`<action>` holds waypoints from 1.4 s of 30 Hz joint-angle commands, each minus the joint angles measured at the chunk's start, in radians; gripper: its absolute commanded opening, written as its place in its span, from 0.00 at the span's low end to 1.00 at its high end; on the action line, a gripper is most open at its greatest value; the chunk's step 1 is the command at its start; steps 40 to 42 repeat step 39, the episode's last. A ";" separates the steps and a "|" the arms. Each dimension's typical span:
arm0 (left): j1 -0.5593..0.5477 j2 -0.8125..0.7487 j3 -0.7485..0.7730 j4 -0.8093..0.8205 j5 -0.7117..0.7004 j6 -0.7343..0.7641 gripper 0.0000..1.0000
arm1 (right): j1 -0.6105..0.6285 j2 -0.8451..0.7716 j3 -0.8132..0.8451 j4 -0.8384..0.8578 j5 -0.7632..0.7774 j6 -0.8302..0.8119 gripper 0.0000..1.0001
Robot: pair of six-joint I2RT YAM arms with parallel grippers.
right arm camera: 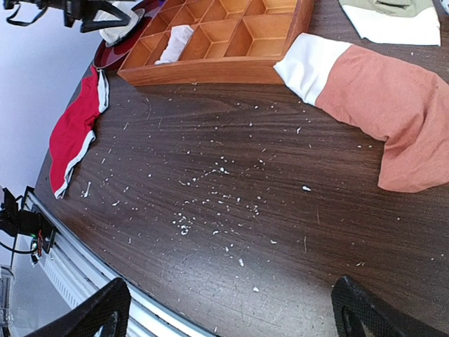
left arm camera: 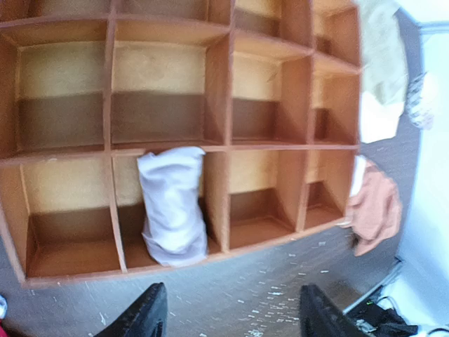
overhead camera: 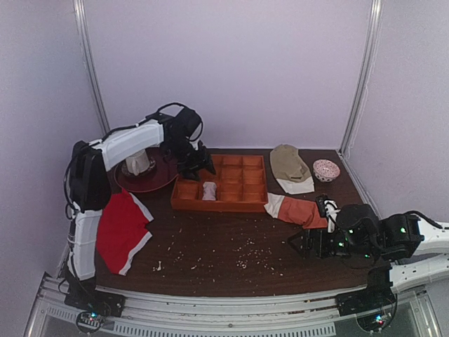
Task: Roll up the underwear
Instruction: Place the underwear in the storage box, then reset both arms
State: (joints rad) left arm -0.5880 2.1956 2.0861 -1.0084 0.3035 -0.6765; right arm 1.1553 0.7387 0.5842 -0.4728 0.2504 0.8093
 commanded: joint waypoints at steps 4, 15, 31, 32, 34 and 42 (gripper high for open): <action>0.005 -0.255 -0.195 0.164 0.028 0.022 0.82 | -0.008 0.035 0.086 -0.041 0.135 -0.034 1.00; -0.046 -0.679 -0.647 0.306 -0.178 0.141 0.91 | -0.068 0.171 0.228 -0.062 0.200 -0.059 1.00; -0.056 -0.993 -0.954 0.363 -0.341 0.175 0.98 | -0.097 0.461 0.505 -0.147 0.237 -0.154 1.00; -0.056 -0.999 -0.957 0.365 -0.348 0.175 0.98 | -0.098 0.462 0.505 -0.142 0.238 -0.160 1.00; -0.056 -1.002 -0.960 0.367 -0.357 0.176 0.98 | -0.097 0.464 0.505 -0.135 0.239 -0.161 1.00; -0.056 -0.998 -0.960 0.367 -0.358 0.176 0.98 | -0.099 0.460 0.503 -0.122 0.243 -0.173 1.00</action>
